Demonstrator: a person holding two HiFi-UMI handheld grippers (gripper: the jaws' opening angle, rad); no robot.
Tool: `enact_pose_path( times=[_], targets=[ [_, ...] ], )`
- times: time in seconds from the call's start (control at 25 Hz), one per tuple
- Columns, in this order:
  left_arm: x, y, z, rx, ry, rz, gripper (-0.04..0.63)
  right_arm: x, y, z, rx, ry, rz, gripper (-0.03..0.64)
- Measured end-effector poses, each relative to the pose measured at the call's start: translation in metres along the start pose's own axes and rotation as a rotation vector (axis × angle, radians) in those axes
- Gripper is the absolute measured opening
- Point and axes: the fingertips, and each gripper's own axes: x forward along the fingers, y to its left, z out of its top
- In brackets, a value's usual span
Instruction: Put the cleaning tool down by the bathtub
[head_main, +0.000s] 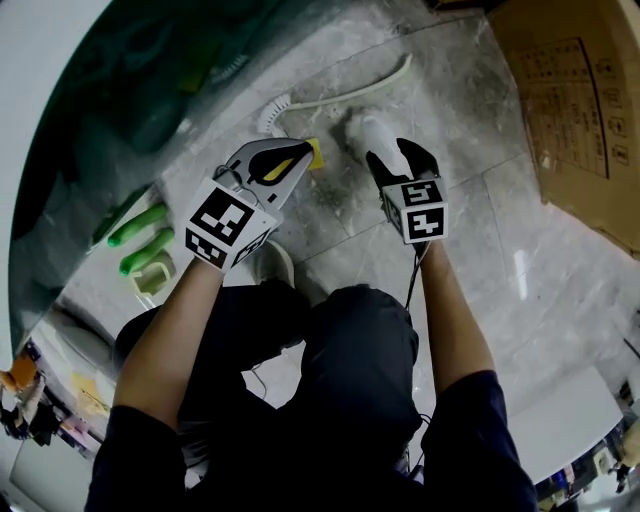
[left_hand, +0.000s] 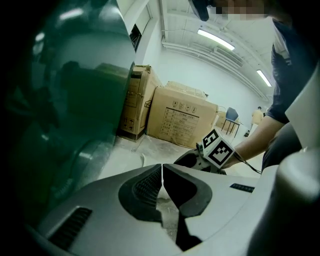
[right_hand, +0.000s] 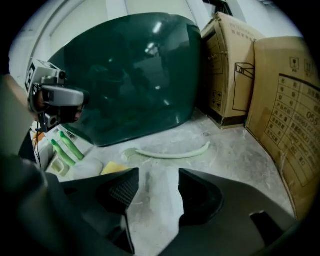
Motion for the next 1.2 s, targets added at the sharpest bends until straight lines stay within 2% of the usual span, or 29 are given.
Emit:
enact_pose_path(
  times=[0.24,0.52,0.72,0.92,1.2],
  targets=[
    [-0.051,-0.012,0.031,-0.022,0.008,0.014,0.034,-0.076,0.022,0.043,-0.003,-0.005,0.015,0.265],
    [-0.143,-0.031,0.095,-0.030,-0.002,0.064,0.034,-0.183,0.052,0.123,-0.004,-0.053,0.021,0.265],
    [-0.205,-0.057,0.163,-0.024,-0.046,0.097,0.034,-0.261,0.075,0.182,-0.002,-0.109,0.019,0.264],
    [-0.272,-0.089,0.238,0.036,-0.081,0.113,0.034,-0.347,0.105,0.238,-0.008,-0.163,0.019,0.255],
    [-0.353,-0.127,0.334,0.072,-0.161,0.154,0.034,-0.467,0.144,0.314,-0.042,-0.261,0.028,0.255]
  ],
)
